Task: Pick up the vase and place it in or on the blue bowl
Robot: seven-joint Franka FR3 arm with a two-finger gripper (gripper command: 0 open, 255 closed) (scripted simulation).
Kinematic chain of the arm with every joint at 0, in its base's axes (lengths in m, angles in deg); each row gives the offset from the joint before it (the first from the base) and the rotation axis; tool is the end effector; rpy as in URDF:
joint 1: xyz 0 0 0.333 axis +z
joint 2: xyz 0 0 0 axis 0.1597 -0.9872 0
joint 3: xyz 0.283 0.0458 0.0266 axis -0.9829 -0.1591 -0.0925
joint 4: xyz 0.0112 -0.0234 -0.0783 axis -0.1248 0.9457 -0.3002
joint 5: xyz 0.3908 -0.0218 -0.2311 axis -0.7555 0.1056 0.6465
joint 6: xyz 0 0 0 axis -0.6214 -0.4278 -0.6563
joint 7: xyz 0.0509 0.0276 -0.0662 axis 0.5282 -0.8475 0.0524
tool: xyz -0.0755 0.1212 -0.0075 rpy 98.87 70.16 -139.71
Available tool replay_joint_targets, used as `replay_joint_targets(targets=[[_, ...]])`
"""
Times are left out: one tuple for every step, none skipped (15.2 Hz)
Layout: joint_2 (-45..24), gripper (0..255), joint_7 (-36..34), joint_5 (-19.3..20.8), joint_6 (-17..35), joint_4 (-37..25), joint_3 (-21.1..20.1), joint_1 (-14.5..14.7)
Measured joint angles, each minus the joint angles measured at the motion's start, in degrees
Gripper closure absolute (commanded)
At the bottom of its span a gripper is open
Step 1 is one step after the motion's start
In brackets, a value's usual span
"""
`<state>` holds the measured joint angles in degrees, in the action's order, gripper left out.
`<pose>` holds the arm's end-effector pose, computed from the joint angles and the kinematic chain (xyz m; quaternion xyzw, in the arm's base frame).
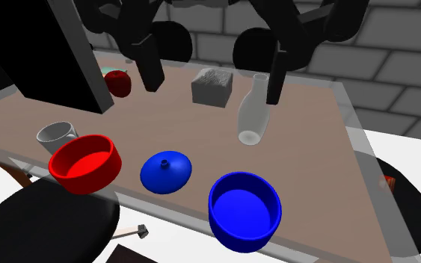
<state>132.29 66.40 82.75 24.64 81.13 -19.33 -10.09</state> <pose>0.3756 0.0075 0.6003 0.9972 0.0525 0.0500 0.0159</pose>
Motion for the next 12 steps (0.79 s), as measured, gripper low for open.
replay_joint_targets(targets=[[0.0, 0, 0.0, 0.0, 0.0, 0.0, 0.0, 0.0], [0.0, 0, -0.4, -0.2, 0.7, 0.8, -0.4, 0.1], [-0.4, 0, -0.9, -0.5, 1.8, 1.5, -0.9, 0.2], [-0.3, 0, -1.5, -0.8, 3.3, 3.0, -1.5, 0.4], [-0.8, 0, -2.1, -1.2, 4.7, 4.0, -2.1, 0.5], [-1.5, 0, -2.6, -1.4, 6.4, 5.1, -2.7, 0.7], [-2.0, 0, -3.7, -2.0, 8.1, 6.3, -3.8, 1.0], [-2.8, 0, -4.1, -2.2, 9.9, 7.3, -4.2, 1.0], [-3.5, 0, -4.8, -2.6, 11.8, 8.6, -5.0, 1.3], [-3.4, 0, -5.7, -3.1, 13.5, 10.3, -5.9, 1.6], [-4.8, 0, -6.7, -3.6, 15.1, 10.5, -6.9, 1.8], [-5.9, 0, -7.5, -3.9, 17.1, 11.4, -7.8, 2.0]])
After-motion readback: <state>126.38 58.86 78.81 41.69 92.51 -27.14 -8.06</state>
